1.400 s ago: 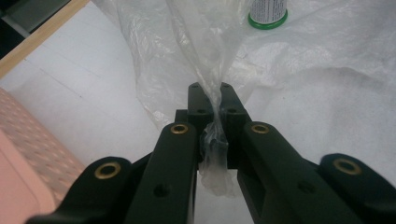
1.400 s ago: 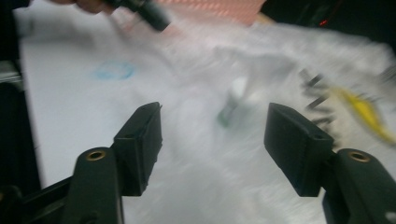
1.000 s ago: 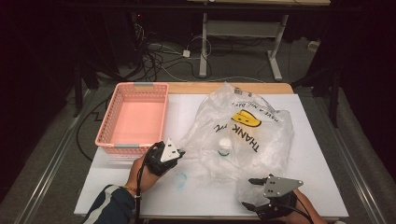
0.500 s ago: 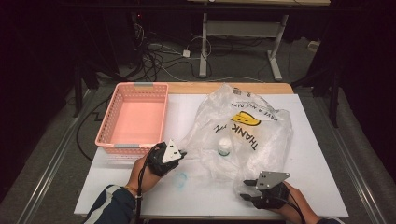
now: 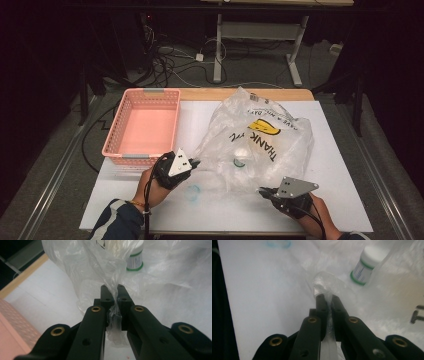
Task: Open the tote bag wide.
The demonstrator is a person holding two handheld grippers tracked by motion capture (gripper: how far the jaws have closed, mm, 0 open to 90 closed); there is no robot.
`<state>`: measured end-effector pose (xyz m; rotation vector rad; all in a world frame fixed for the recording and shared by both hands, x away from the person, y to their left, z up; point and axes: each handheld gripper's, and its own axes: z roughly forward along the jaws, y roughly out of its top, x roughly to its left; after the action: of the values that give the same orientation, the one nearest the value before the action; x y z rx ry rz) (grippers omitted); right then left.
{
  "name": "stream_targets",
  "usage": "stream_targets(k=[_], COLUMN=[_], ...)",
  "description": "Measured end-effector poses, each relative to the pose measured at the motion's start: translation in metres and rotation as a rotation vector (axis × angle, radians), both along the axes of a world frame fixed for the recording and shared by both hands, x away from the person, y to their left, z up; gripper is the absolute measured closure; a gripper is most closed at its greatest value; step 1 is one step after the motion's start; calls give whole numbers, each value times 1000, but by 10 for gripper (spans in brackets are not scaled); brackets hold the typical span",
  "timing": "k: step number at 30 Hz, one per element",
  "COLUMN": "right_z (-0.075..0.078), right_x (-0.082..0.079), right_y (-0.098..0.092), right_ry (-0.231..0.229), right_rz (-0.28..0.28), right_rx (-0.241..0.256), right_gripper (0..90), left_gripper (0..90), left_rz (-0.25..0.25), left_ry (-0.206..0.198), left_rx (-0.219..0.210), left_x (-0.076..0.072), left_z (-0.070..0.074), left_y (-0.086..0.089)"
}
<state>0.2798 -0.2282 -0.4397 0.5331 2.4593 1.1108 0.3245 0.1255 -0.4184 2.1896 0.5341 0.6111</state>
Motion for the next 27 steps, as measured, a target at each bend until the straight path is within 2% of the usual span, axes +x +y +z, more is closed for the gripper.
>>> stream_targets(k=[5, 6, 8, 9, 10, 11, 14, 19, 23, 27], right_z=[16, 20, 21, 23, 23, 24, 29, 32, 37, 44], right_x=[-4, -4, -3, -3, -3, -3, -4, 3, 6, 3], right_y=[-4, -5, -6, -8, -8, -8, -8, -5, -3, 0], right_ry=[-83, -114, -127, -155, -155, -175, -223, -240, -252, -268], right_rz=[-27, -42, -49, -59, -59, -65, -69, -78, -77, -65], right_rx=[63, 78, 84, 95, 95, 98, 100, 104, 116, 131], right_gripper=[893, 894, 895, 896, 896, 896, 896, 896, 896, 896], left_gripper=[844, 845, 845, 847, 847, 853, 854, 853, 853, 853], left_rz=[12, 15, 18, 29, 32, 41, 35, 49, 64, 69], left_ry=[-32, -39, -50, -55, -56, -65, -66, -82, -102, -116], left_rx=[-22, -28, -37, -39, -42, -43, -53, -62, -79, -94], left_x=[-3, -3, -4, -4, -4, -4, -3, -1, -7, -13], left_z=[6, 6, 8, 8, 8, 8, 8, 11, 17, 24], left_y=[2, 2, 2, 1, 0, -1, -2, -1, 5, 10])
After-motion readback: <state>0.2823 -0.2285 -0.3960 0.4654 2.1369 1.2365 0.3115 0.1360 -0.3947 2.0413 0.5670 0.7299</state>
